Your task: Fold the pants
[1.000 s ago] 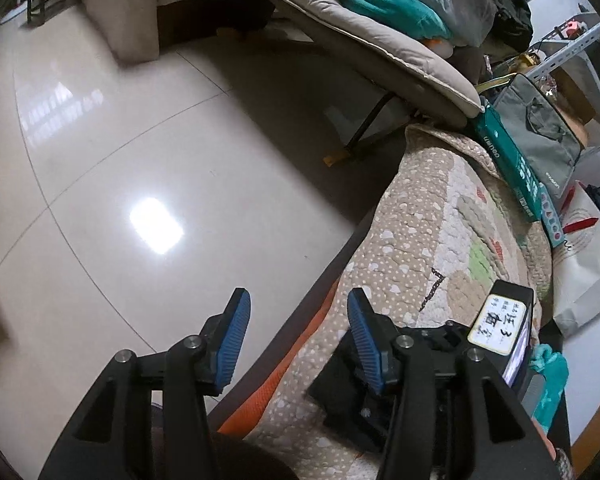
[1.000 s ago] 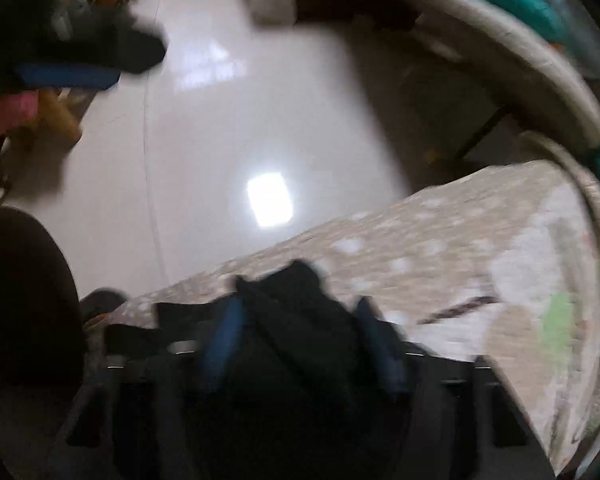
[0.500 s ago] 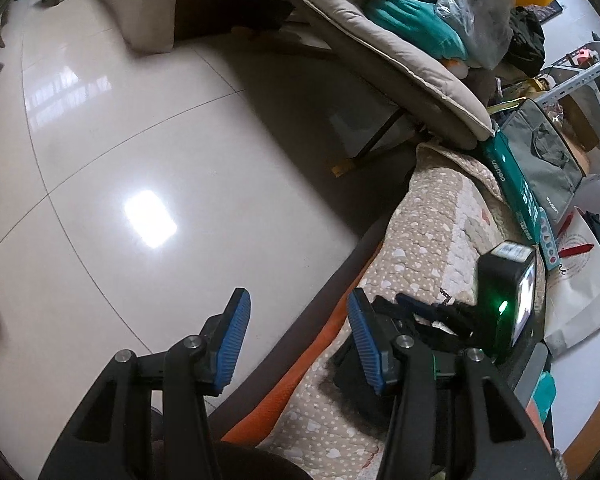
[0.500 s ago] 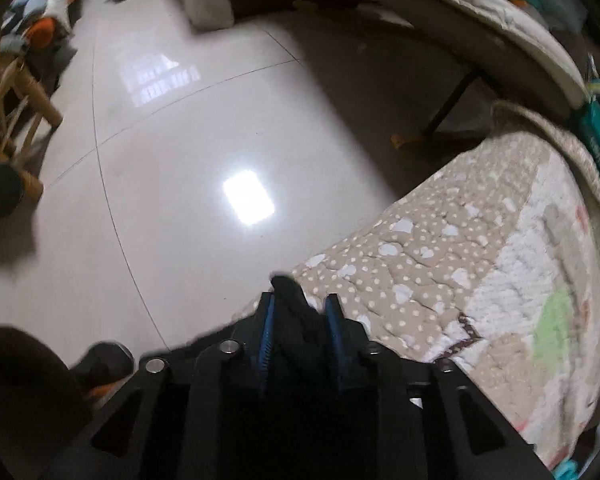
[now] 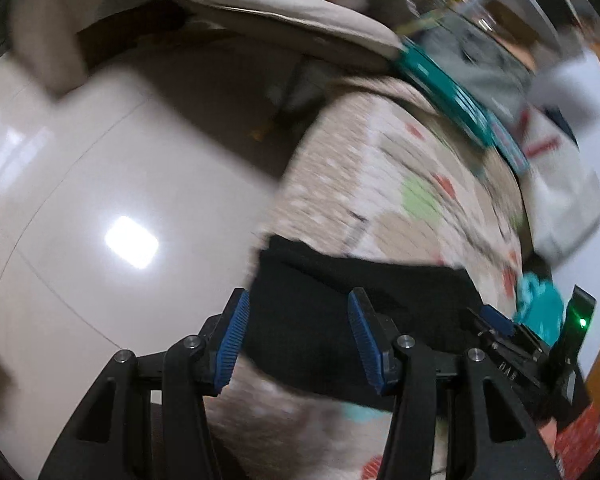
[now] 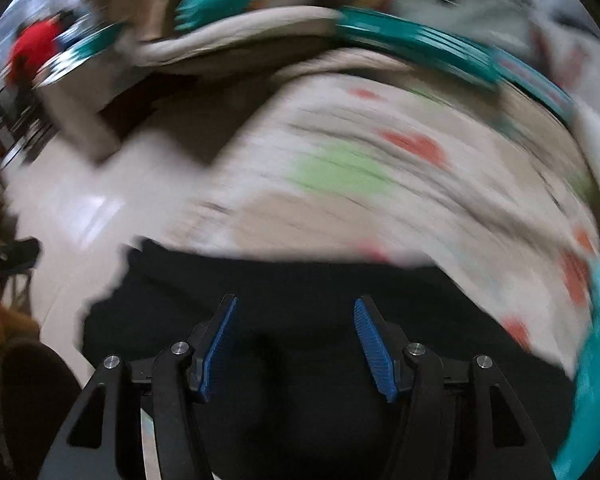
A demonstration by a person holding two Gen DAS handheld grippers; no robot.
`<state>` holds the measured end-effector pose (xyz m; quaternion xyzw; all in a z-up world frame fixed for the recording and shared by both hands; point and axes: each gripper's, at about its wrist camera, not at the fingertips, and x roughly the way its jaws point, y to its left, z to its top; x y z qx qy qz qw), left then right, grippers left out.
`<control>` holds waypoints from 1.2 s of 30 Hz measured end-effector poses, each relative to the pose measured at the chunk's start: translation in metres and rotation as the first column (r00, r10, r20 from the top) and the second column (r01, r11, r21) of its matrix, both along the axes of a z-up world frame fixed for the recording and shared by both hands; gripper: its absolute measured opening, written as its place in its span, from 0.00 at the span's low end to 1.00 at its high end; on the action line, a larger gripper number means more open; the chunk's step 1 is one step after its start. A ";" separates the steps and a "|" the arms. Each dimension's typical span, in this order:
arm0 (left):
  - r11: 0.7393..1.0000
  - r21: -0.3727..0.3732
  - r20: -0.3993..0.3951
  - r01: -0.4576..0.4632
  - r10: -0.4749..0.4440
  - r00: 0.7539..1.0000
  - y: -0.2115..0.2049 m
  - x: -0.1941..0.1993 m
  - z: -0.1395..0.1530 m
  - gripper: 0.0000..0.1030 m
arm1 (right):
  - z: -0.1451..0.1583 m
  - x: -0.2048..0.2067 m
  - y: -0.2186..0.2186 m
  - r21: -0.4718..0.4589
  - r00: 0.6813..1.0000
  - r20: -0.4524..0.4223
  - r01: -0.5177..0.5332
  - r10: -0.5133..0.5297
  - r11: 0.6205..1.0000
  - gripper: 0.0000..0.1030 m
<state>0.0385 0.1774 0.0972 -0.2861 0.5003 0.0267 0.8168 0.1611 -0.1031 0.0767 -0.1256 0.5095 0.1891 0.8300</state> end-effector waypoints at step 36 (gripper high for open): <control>0.980 0.198 -0.058 -0.032 0.044 0.997 -0.003 0.125 -0.047 0.52 | 0.026 0.279 0.166 0.282 0.954 0.196 -0.275 0.225 0.919 0.73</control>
